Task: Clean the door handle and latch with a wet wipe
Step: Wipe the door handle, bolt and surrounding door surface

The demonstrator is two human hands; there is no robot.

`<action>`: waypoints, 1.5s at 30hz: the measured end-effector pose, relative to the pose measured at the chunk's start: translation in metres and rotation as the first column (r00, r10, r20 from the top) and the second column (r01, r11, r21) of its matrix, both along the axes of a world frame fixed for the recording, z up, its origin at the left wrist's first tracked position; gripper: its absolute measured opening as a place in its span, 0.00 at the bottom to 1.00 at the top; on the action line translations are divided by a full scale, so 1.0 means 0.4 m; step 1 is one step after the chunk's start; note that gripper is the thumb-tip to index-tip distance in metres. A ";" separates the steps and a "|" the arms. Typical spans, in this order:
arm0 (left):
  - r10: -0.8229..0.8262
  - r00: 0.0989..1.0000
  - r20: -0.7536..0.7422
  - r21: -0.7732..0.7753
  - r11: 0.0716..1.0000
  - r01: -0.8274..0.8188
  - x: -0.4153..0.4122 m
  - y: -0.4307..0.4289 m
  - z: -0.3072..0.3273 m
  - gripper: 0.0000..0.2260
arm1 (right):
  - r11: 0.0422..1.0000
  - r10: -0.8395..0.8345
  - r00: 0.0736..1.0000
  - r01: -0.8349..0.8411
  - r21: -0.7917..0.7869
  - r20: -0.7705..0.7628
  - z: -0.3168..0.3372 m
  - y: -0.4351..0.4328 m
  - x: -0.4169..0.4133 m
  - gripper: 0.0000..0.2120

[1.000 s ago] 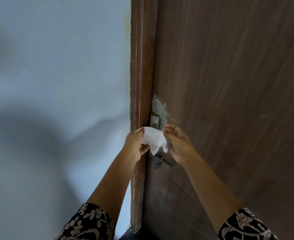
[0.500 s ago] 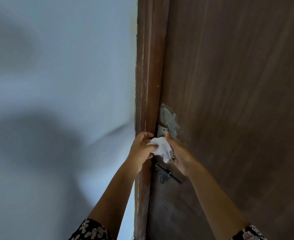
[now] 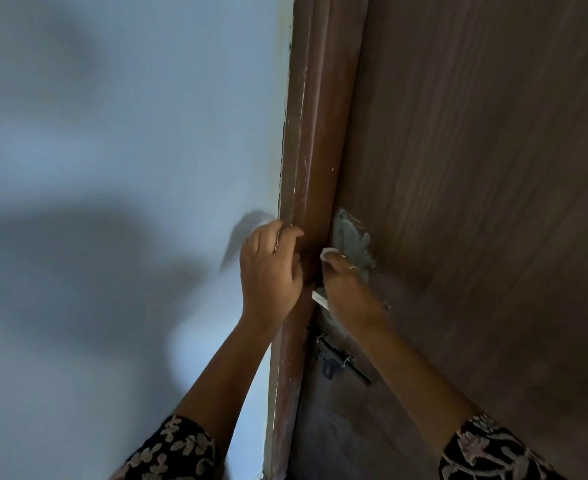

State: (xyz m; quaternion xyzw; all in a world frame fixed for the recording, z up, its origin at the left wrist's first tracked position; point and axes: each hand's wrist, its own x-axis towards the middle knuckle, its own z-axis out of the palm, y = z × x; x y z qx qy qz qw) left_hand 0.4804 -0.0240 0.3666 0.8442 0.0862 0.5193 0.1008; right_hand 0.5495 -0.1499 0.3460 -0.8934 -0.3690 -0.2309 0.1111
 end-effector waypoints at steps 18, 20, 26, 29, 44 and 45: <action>0.328 0.943 -0.048 0.522 0.813 -0.256 0.110 0.104 0.117 0.27 | 0.874 0.091 0.932 0.094 -0.477 0.350 -0.018 -0.012 0.003 0.12; 0.310 0.949 -0.051 0.507 0.827 -0.243 0.113 0.102 0.115 0.27 | 0.889 0.091 0.939 0.074 -0.452 0.333 -0.022 -0.022 0.014 0.10; 0.307 0.949 -0.072 0.477 0.846 -0.237 0.118 0.097 0.112 0.28 | 0.945 -0.005 0.884 0.157 -0.286 0.468 -0.037 -0.018 0.035 0.14; 0.310 0.949 -0.060 0.481 0.842 -0.245 0.114 0.095 0.115 0.30 | 0.953 -0.079 0.874 0.208 -0.221 0.480 -0.033 -0.003 0.021 0.12; 0.372 0.924 -0.090 0.491 0.824 -0.284 0.108 0.079 0.118 0.34 | 0.946 -0.296 0.938 0.314 -0.082 0.179 -0.013 -0.006 -0.055 0.09; 0.373 0.924 -0.090 0.488 0.825 -0.285 0.108 0.079 0.118 0.34 | 0.949 -0.289 0.943 0.305 -0.083 0.165 -0.012 -0.008 -0.054 0.10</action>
